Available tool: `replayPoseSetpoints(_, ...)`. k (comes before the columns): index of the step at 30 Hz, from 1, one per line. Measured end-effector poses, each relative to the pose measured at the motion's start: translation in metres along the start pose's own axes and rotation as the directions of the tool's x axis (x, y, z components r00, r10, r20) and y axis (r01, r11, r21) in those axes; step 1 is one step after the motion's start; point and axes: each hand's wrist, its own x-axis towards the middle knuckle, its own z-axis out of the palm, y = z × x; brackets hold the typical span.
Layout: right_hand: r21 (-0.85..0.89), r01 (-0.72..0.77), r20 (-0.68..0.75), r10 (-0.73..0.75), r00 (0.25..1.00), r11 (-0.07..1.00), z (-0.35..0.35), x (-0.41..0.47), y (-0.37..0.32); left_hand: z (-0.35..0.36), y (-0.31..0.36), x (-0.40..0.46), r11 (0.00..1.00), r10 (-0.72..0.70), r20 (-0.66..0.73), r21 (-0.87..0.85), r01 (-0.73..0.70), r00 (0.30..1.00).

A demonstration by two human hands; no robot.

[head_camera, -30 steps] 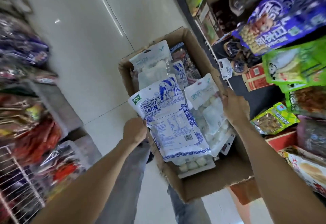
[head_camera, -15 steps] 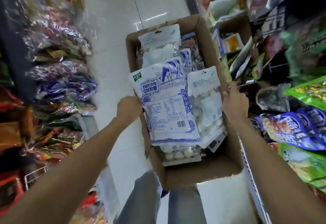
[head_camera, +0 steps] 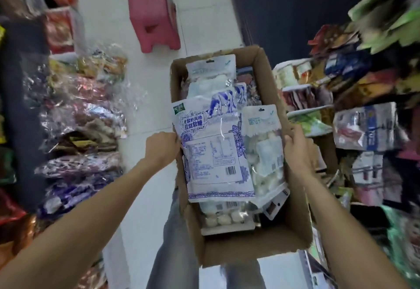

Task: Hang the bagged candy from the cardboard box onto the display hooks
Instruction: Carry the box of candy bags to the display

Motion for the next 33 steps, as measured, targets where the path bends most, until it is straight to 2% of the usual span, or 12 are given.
replayPoseSetpoints(4, -0.021, -0.085, -0.03, 0.084, 0.996, 0.996, 0.004, 0.085, -0.066, -0.053, -0.021, 0.098, 1.0, 0.022, 0.04, -0.009, -0.021, 0.999)
replayPoseSetpoints(8, 0.016, -0.089, -0.044, 0.089, 0.995, 0.996, 0.014, 0.175, -0.114, -0.089, -0.036, 0.196, 1.0, 0.01, 0.066, 0.01, -0.01, 0.998)
replayPoseSetpoints(12, 0.124, -0.087, -0.022, 0.09, 0.996, 0.989, 0.025, 0.267, -0.152, -0.113, -0.038, 0.291, 1.0, -0.014, 0.06, 0.004, 0.014, 0.998)
replayPoseSetpoints(17, 0.1, -0.097, 0.013, 0.096, 0.995, 0.99, 0.025, 0.385, -0.193, -0.143, -0.033, 0.41, 0.999, -0.045, 0.054, -0.005, 0.046, 0.998)
replayPoseSetpoints(22, 0.057, -0.157, 0.056, 0.154, 0.986, 0.986, 0.046, 0.478, -0.211, -0.138, -0.026, 0.511, 0.997, -0.081, 0.148, -0.006, 0.083, 0.986)
replayPoseSetpoints(33, -0.029, -0.192, 0.096, 0.194, 0.976, 0.981, 0.17, 0.688, -0.227, -0.08, -0.016, 0.738, 0.997, -0.071, 0.239, 0.007, 0.072, 0.968)
